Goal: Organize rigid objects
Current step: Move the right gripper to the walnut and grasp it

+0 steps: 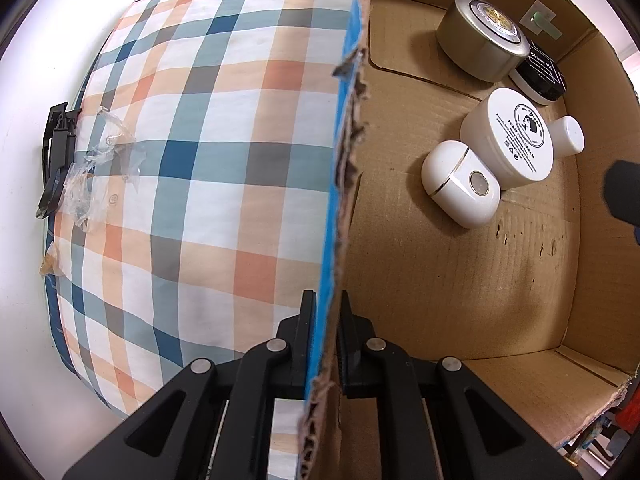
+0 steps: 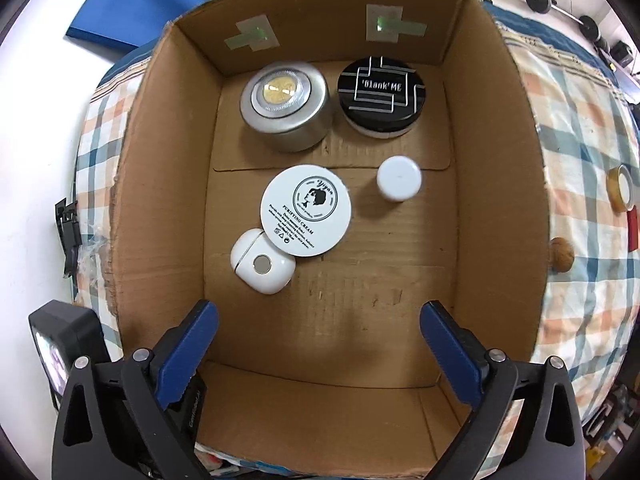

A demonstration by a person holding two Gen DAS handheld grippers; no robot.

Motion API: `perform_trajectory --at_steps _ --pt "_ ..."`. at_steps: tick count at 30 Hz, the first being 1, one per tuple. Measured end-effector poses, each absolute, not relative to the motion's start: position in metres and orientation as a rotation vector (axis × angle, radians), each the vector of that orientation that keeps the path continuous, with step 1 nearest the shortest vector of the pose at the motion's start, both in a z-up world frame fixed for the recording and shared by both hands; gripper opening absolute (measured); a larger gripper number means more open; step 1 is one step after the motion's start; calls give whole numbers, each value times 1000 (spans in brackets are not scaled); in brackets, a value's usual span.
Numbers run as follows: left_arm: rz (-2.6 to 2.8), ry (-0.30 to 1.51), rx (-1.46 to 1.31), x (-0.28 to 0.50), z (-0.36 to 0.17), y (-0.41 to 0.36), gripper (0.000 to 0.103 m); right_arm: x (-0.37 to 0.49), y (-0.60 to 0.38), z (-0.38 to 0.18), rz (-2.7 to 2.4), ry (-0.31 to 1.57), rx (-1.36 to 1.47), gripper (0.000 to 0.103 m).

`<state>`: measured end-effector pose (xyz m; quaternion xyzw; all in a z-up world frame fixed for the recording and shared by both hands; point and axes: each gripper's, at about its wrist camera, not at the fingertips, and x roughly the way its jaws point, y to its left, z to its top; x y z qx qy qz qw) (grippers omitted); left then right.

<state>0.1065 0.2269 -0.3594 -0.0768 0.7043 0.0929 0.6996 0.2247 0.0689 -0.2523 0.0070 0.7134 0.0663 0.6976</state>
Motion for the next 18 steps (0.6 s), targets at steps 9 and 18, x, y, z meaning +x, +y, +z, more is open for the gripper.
perform_trajectory --at_steps 9,18 --pt "207 1571 -164 110 -359 224 7 220 66 -220 151 1495 -70 103" --pt "202 1574 -155 111 -359 222 7 217 56 -186 176 1412 -12 103"
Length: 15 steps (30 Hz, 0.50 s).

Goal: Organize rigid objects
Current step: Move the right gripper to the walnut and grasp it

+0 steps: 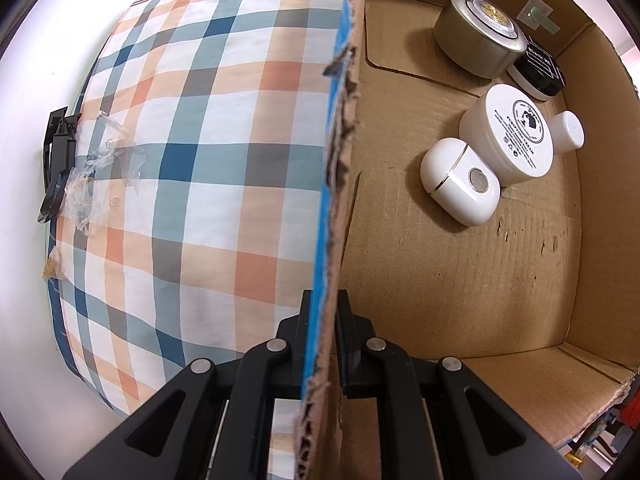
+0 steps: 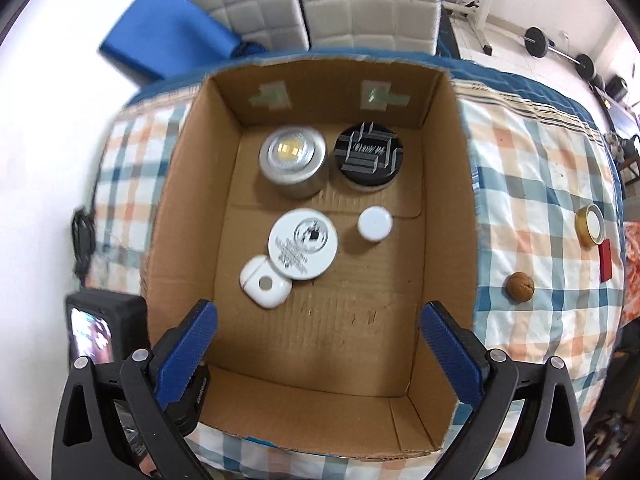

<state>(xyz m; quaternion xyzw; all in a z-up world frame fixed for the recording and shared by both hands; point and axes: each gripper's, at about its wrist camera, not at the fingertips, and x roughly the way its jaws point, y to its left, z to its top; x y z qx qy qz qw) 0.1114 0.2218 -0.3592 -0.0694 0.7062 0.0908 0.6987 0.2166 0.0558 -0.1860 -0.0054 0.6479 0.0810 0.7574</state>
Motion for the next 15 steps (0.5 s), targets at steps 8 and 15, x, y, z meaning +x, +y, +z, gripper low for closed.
perform_trajectory --at_steps 8,15 --pt "199 1576 -156 112 -359 219 7 239 -38 -164 11 1317 143 103" --pt "198 1581 -154 113 -360 220 7 258 -130 -194 -182 1393 211 103"
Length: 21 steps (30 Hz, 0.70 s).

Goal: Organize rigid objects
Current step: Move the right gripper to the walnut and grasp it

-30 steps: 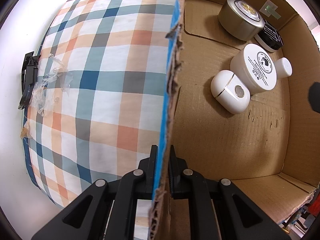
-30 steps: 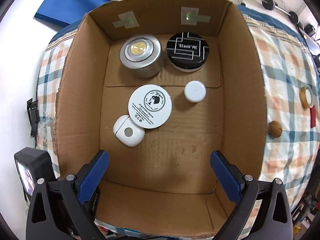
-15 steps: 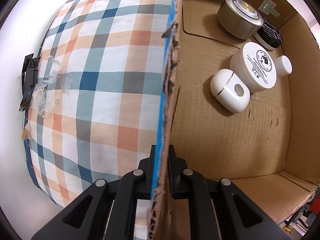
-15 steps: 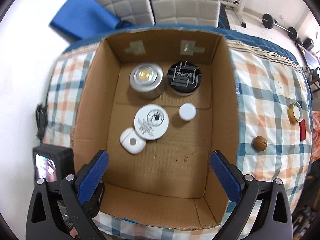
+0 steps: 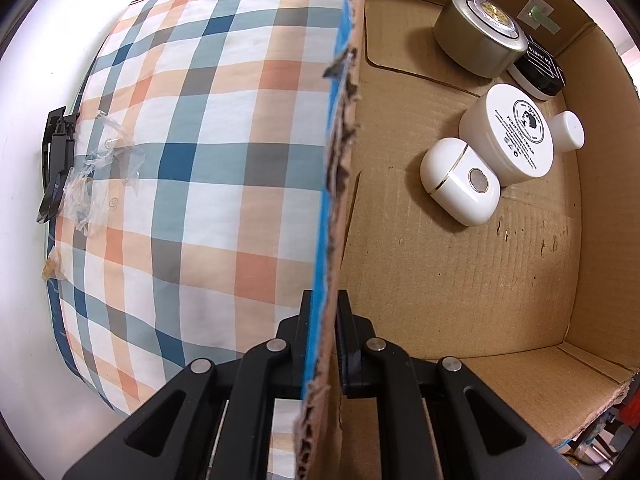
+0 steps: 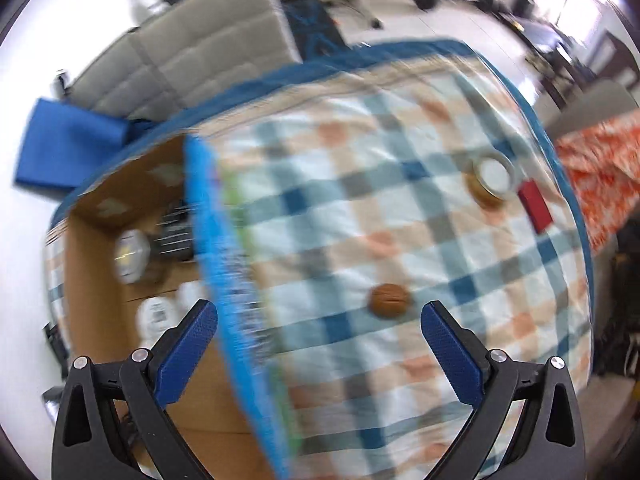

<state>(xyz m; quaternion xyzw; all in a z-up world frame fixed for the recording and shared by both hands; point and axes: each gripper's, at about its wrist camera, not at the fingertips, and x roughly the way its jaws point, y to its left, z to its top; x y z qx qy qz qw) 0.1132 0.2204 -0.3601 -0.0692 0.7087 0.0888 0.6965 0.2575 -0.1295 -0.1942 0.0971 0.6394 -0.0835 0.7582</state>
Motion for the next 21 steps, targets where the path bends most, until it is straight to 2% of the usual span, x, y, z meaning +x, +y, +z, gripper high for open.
perform_trajectory --at_steps 12,15,17,21 --pt "201 1584 -153 116 -360 221 7 262 -189 -298 -294 1594 298 102" --pt "202 1584 -153 116 -360 221 7 263 -193 -310 -298 1613 320 95" --pt "203 1583 -153 116 -360 221 7 263 -194 -316 -298 1626 325 82" --pt "204 1583 -150 116 -360 220 7 263 -193 -323 -293 1647 320 69"
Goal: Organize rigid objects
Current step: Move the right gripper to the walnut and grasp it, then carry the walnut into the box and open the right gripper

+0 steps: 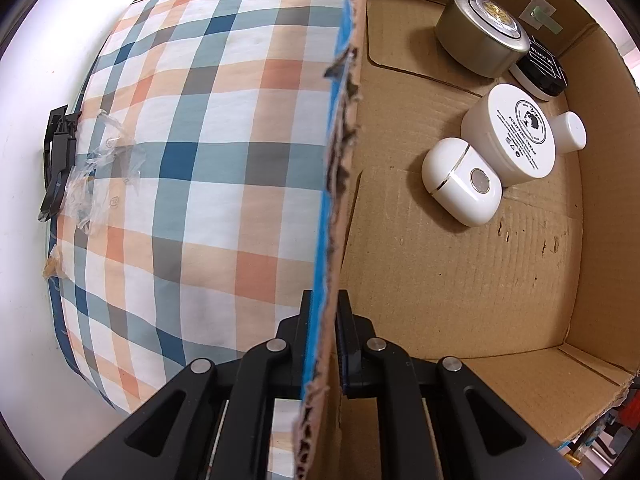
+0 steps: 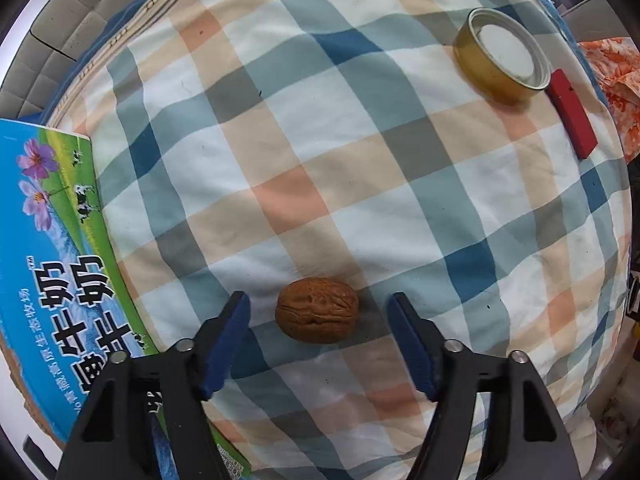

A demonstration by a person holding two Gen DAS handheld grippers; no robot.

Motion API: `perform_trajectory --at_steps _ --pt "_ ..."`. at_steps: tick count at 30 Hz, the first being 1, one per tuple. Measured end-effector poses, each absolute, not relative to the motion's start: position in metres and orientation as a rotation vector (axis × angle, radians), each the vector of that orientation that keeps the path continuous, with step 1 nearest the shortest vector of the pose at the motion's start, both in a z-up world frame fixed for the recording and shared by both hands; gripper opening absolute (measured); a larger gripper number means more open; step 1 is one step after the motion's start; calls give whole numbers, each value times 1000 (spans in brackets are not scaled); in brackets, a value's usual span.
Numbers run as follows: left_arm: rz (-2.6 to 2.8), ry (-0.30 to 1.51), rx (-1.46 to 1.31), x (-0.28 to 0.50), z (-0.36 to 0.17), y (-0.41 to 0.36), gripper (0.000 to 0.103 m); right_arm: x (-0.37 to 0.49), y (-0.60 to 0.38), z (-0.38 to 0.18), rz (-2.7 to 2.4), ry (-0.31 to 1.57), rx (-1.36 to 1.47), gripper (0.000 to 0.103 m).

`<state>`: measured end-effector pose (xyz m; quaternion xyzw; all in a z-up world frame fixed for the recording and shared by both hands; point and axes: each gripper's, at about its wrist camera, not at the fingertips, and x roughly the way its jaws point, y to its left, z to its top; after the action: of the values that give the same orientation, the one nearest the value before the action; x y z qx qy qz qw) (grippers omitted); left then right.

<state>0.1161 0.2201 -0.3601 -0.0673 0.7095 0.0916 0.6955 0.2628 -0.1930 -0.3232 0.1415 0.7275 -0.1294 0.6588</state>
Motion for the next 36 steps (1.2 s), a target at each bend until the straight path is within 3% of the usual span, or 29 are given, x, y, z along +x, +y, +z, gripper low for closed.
perform_trajectory --at_steps 10,21,36 --pt "205 1585 -147 117 -360 219 7 259 -195 -329 -280 1654 302 45" --pt "205 1585 -147 118 -360 219 7 258 -170 -309 -215 1630 267 45" --pt "206 1584 -159 116 -360 224 7 244 -55 -170 162 1435 217 45"
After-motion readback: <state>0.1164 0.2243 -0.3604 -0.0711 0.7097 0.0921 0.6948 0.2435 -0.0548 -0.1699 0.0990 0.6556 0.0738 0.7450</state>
